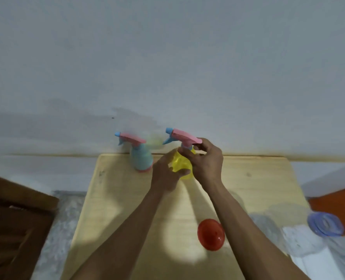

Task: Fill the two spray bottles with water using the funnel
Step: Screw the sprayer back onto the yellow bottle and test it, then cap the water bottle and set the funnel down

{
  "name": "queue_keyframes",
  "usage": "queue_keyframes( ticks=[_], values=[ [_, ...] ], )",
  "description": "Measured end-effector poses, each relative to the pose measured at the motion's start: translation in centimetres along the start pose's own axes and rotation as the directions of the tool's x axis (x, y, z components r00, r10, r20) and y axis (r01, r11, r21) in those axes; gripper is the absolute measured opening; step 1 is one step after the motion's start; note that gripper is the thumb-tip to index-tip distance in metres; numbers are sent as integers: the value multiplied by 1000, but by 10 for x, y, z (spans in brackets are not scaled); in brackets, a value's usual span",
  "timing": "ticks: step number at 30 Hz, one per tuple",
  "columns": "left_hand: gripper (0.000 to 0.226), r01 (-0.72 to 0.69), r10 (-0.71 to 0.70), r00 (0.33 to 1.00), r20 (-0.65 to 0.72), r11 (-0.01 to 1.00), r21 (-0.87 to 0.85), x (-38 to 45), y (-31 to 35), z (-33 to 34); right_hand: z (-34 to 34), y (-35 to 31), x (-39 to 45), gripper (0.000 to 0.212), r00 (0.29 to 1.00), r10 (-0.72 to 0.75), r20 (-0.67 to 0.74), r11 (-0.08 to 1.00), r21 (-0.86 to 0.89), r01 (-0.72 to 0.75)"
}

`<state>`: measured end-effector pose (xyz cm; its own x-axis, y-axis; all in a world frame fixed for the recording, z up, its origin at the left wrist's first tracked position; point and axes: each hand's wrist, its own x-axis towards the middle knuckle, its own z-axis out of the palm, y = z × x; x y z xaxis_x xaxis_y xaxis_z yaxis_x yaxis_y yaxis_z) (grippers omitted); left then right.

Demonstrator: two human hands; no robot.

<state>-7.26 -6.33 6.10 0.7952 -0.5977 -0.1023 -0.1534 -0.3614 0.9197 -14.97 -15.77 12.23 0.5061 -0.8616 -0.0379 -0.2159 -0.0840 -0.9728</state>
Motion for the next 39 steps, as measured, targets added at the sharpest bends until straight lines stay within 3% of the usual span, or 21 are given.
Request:
queue_keyframes(
  ticks=[4, 11, 26, 30, 32, 39],
  values=[
    [59, -4, 4, 1000, 6, 1000, 18, 28, -11, 7, 15, 15, 23, 31, 999, 40, -21, 999, 14, -40],
    [70, 39, -41, 999, -26, 998, -50, 43, -34, 18, 26, 35, 39, 30, 996, 90, -1, 996, 16, -90],
    [64, 44, -43, 999, 10, 999, -24, 46, -41, 19, 27, 38, 37, 38, 995, 102, 7, 995, -19, -102],
    [85, 64, -66, 997, 46, 997, 42, 38, -39, 11, 20, 36, 27, 59, 996, 93, 1, 995, -46, -93],
    [84, 82, -85, 996, 37, 992, 94, 28, -36, 5, 14, 34, 17, 67, 995, 100, -17, 994, -49, -101],
    [79, 178, -172, 983, -65, 980, 95, -35, -35, -16, -9, 26, -38, 54, 992, 129, 0, 991, 30, -128]
  ],
)
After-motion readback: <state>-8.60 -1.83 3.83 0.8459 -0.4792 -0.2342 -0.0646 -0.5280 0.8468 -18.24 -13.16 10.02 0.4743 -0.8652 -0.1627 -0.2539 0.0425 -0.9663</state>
